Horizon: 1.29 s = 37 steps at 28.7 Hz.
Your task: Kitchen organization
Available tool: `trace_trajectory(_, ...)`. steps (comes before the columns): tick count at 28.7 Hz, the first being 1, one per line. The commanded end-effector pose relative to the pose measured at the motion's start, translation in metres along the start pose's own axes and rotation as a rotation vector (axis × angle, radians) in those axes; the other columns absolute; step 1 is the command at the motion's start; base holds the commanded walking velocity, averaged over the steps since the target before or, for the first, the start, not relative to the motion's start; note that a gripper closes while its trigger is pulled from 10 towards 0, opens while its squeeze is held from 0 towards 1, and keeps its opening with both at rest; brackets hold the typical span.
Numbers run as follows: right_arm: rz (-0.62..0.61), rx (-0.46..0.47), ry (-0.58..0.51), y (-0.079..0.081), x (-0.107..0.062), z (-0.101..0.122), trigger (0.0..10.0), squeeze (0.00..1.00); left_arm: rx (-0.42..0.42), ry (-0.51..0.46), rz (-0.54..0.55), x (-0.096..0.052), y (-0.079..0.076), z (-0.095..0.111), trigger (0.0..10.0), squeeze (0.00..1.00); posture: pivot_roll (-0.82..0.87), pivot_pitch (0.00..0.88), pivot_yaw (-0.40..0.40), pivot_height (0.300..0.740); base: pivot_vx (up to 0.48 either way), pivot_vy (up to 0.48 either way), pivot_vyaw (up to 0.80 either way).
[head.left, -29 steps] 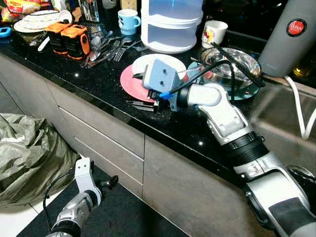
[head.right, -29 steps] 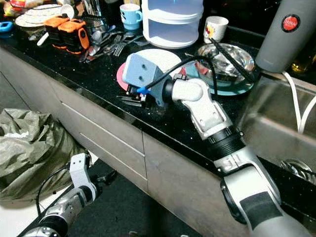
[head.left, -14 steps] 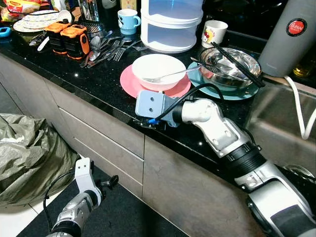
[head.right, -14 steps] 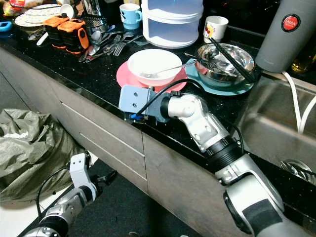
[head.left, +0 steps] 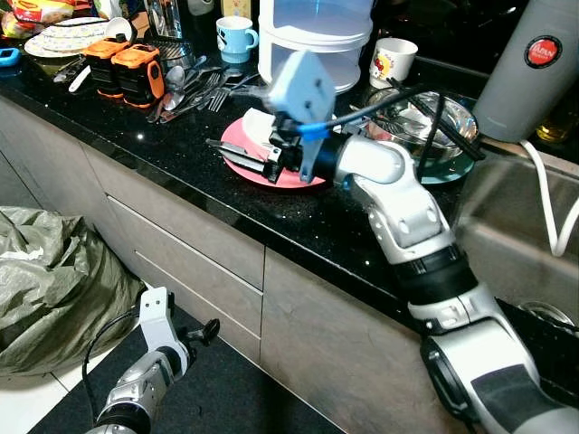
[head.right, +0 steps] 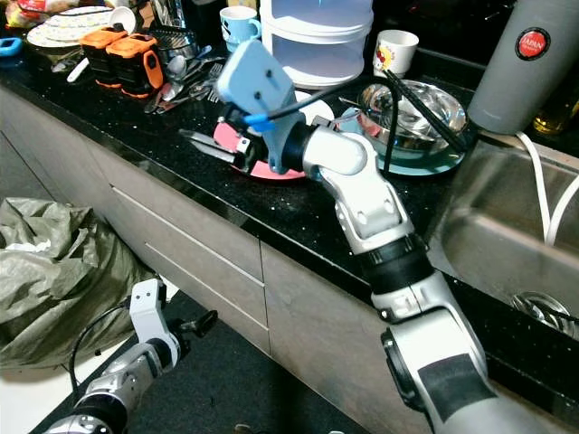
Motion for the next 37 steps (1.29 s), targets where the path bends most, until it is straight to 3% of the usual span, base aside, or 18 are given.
trace_trajectory(1,0.010,-0.041,0.029,0.005,0.005,-0.003,10.0,0.00,0.001,0.015,0.004,-0.001,0.001,-0.005,10.0,0.00,0.02,0.119,-0.027,0.740,0.000,0.000,0.00)
trace_trajectory(8,0.073,-0.129,0.100,0.023,0.022,-0.007,10.0,0.00,-0.003,0.009,0.001,-0.001,0.000,-0.005,10.0,0.00,0.03,0.124,-0.041,0.740,0.000,0.000,0.00)
trace_trajectory(16,0.090,-0.244,0.248,0.021,0.029,-0.025,10.0,0.00,-0.011,-0.003,-0.001,-0.002,0.000,-0.004,10.0,0.00,0.02,0.132,-0.058,0.740,0.000,0.000,0.00)
trace_trajectory(22,0.067,-0.196,0.377,0.019,0.029,-0.047,10.0,0.00,-0.017,-0.010,-0.008,-0.001,-0.003,-0.005,10.0,0.00,0.02,0.137,-0.069,0.740,0.000,0.000,0.00)
trace_trajectory(32,-0.021,-0.210,0.507,-0.009,0.014,-0.068,10.0,0.00,-0.024,-0.013,-0.013,-0.002,-0.004,-0.007,10.0,0.00,0.02,0.139,-0.073,0.740,0.000,0.000,0.00)
trace_trajectory(33,-0.022,-0.218,0.515,-0.011,0.013,-0.069,5.4,0.00,-0.024,-0.009,-0.014,-0.002,-0.004,-0.008,10.0,0.00,0.02,0.140,-0.072,0.740,0.000,0.000,0.00)
trace_trajectory(34,-0.021,-0.223,0.519,-0.012,0.012,-0.068,5.4,0.00,-0.023,-0.007,-0.014,-0.002,-0.005,-0.009,10.0,0.00,0.02,0.140,-0.072,0.740,0.000,0.000,0.00)
trace_trajectory(35,-0.020,-0.228,0.520,-0.013,0.012,-0.068,0.0,0.00,-0.022,-0.003,-0.017,-0.002,-0.005,-0.010,10.0,0.00,0.02,0.139,-0.071,0.740,0.000,0.000,0.00)
trace_trajectory(37,-0.017,-0.231,0.521,-0.013,0.012,-0.067,0.0,0.00,-0.021,-0.001,-0.019,-0.002,-0.006,-0.010,10.0,0.00,0.01,0.139,-0.068,0.740,0.000,0.000,0.00)
Point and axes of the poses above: a point about 5 cm out from each wrist's last joint towards the gripper, its own x axis pointing out of the wrist towards the gripper, its own z axis along the axis of the wrist's last joint, y = z × x, the point moved 5 cm from there along x, pointing out of the wrist towards the gripper, and after that the axes turned 5 degrees about -x, right-handed, at the moved point
